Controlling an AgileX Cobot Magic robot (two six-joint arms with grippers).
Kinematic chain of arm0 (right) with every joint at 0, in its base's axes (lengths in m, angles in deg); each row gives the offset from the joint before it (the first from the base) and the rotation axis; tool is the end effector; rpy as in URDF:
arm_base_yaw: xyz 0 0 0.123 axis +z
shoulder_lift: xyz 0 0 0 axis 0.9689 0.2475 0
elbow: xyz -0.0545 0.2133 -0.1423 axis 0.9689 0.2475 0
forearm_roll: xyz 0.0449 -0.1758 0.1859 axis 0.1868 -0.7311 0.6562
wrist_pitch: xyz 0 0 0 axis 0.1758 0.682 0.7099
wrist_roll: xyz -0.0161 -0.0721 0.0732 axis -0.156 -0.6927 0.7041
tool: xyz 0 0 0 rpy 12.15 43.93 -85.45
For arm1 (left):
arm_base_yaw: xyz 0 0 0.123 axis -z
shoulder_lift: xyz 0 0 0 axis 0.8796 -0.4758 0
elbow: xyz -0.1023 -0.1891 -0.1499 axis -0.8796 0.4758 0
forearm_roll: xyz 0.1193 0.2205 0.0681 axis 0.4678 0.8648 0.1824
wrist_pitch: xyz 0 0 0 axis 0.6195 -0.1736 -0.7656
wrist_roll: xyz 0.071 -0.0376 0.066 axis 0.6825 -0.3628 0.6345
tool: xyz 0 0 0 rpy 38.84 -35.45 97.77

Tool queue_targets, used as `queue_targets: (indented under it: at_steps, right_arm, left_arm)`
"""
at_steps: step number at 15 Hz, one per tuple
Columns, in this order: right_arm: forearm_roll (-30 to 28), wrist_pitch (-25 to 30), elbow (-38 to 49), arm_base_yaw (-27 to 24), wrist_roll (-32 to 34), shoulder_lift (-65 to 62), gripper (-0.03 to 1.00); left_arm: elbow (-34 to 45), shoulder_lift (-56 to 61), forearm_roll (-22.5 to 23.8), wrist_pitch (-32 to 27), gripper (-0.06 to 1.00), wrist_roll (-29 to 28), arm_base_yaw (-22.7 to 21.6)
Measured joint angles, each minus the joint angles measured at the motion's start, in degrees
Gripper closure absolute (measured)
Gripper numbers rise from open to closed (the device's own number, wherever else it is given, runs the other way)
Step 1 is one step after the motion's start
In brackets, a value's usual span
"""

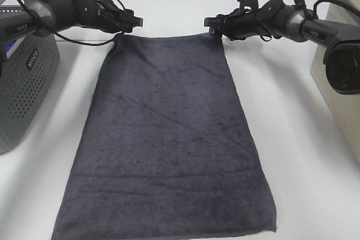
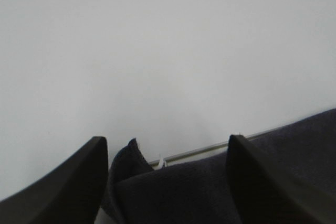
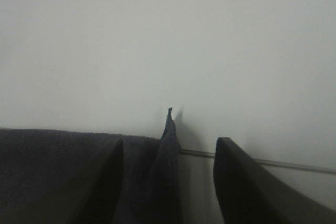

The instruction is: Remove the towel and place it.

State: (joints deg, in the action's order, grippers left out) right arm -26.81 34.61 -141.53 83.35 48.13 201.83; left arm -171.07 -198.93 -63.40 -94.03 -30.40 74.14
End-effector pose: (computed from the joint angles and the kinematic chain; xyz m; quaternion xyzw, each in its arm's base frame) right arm 0.5896 0.0976 0.0564 0.0053 0.8638 0.1679 0.4750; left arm 0.5819 -0.1339 0.0890 0.0912 0.8526 -0.0811 0.5080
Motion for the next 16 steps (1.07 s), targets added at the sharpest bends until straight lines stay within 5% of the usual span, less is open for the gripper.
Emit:
queue_targets:
  at_steps: [4,11,13,16]
  right_arm:
    - [7.45,-4.58,-0.29,1.2,-12.72,0.34,0.45]
    - [8.82,-6.93,-3.09,1.72,-13.92,4.47,0.53]
    - [8.82,-6.7,-3.78,1.89,-13.92,4.64,0.64]
    - [7.96,-5.27,-3.84,1.89,-15.01,4.87,0.93]
  left_arm:
    - [0.0,-1.83,0.17,2.29,0.33,0.0,0.0]
    - [0.0,-3.15,0.23,5.61,0.33,0.0,0.0]
    - [0.0,-3.44,0.23,6.3,0.39,0.0,0.0]
    - [0.0,-3.72,0.46,5.04,0.63,0.0,0.0]
